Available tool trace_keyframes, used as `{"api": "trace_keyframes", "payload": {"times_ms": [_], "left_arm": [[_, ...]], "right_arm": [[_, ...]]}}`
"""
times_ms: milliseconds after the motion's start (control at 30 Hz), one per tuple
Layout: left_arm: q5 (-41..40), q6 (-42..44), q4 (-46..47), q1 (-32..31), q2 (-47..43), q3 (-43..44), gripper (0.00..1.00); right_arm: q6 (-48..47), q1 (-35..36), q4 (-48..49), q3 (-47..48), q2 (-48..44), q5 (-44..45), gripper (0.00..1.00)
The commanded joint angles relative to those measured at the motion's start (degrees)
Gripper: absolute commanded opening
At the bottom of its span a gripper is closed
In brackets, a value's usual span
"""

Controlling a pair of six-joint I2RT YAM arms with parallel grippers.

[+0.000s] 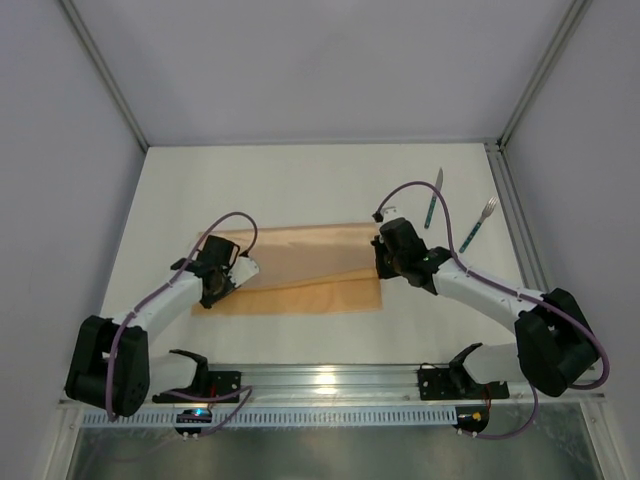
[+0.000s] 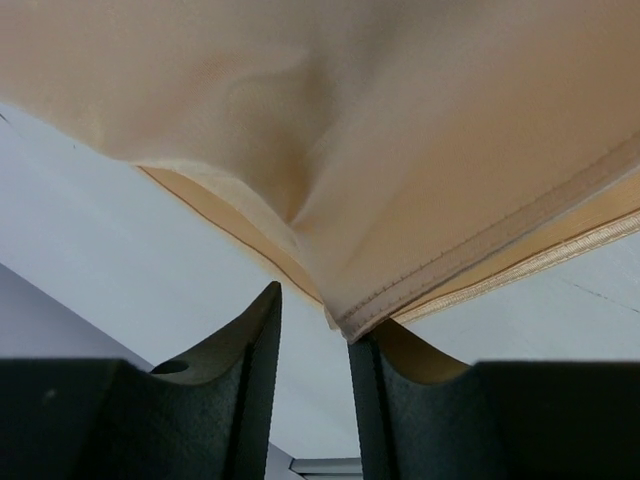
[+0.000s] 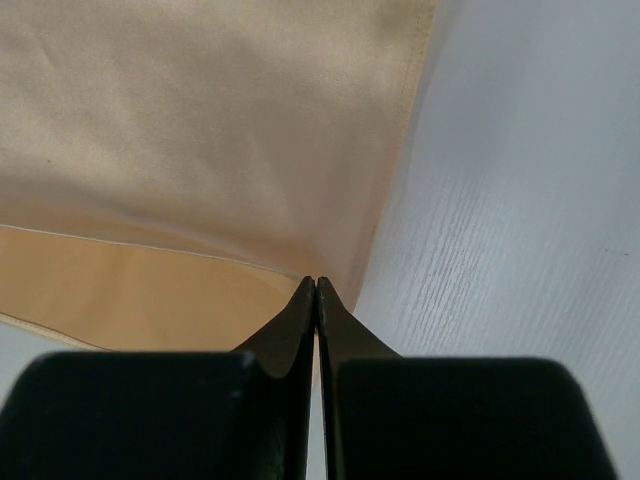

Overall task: Fold the napkin into a case and place the utensils inside
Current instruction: Fold and flatten the napkin at the center of the board.

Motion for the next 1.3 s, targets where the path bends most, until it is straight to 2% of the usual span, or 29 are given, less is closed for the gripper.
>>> {"api": "trace_keyframes", "payload": {"times_ms": [0, 33, 67, 133, 167, 300, 433, 600, 933, 1267], "left_arm": [[-2.04, -0.52, 3.51, 0.01, -1.98, -1.42, 0.32], [-2.21, -0.51, 3.69, 0.01, -2.25, -1.95, 0.29], [-2.56, -0.51, 3.86, 0.01, -2.68, -1.95, 0.17], [-3.70, -0.69, 4.65, 0.01, -3.30, -2.13, 0.02], [-4.93, -0.86, 5.09, 0.01, -3.65, -2.22, 0.00], [-9.32, -1.65, 6.06, 0.10, -7.42, -0.55, 0.00], [-8.63, -2.54, -0.77, 0.10, -12.79, 3.05, 0.00], [-6.52, -2.01, -3.87, 0.10, -16.31, -0.79, 0.00], [-7.31, 0.01, 2.37, 0.10, -13.24, -9.59, 0.00], [-6.08, 2.30, 4.04, 0.10, -12.53, -12.24, 0.05]], "right_arm": [[0.25, -0.14, 2.22, -0.51, -2.11, 0.16, 0.04], [0.25, -0.14, 2.31, -0.60, -2.29, 0.07, 0.04], [0.08, -0.14, 2.22, -0.60, -2.29, 0.16, 0.04], [-0.28, -0.14, 1.78, -0.25, -2.38, 0.16, 0.04], [-0.71, -0.14, 1.43, 0.01, -2.47, 0.16, 0.04], [-1.16, -0.14, -2.60, 2.38, -3.61, 0.51, 0.04], [-0.11, -0.14, -7.18, 1.95, -6.85, 0.60, 0.04], [3.58, 1.09, -5.53, -3.66, -9.41, -1.59, 0.04], [7.81, 3.38, -1.82, -8.07, -2.30, -3.53, 0.04], [8.16, 3.73, -2.09, -9.74, -3.26, -3.88, 0.04]]}}
